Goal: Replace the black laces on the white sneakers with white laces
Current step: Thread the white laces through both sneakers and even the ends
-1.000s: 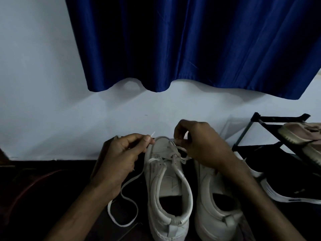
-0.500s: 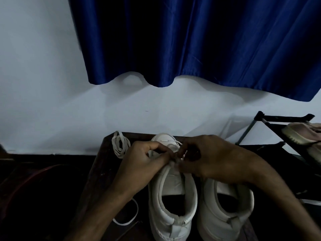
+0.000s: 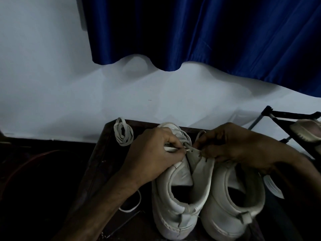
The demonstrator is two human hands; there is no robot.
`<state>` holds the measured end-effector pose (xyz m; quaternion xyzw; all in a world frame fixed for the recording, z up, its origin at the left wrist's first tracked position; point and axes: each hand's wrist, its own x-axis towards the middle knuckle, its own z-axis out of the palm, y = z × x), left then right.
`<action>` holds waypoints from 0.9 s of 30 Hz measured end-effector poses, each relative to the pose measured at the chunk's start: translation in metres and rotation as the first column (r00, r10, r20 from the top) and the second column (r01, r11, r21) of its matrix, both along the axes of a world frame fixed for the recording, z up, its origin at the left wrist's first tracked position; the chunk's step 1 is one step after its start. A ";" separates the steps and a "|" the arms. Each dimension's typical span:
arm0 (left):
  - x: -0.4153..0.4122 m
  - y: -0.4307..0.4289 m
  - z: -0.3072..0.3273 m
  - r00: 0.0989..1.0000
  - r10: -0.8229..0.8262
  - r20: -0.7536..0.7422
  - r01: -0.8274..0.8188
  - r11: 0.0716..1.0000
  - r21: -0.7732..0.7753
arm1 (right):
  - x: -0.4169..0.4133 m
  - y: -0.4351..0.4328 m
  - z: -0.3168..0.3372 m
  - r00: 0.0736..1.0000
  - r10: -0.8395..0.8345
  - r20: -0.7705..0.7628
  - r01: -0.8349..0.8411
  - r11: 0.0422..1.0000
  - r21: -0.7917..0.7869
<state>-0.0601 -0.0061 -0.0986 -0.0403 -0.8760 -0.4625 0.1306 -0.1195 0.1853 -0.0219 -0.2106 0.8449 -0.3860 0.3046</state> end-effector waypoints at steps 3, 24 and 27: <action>0.001 0.002 -0.001 1.000 -0.017 0.001 0.017 1.000 0.017 | 0.000 0.000 -0.001 1.000 0.009 -0.028 -0.008 1.000 0.013; -0.002 -0.004 0.003 0.999 -0.047 0.020 0.051 0.947 -0.318 | 0.014 -0.025 -0.013 0.953 -0.001 -0.303 0.056 0.983 0.173; -0.006 -0.011 -0.005 0.983 -0.160 0.093 0.166 0.984 -0.069 | 0.017 -0.030 -0.018 0.929 0.006 -0.370 0.077 0.975 0.211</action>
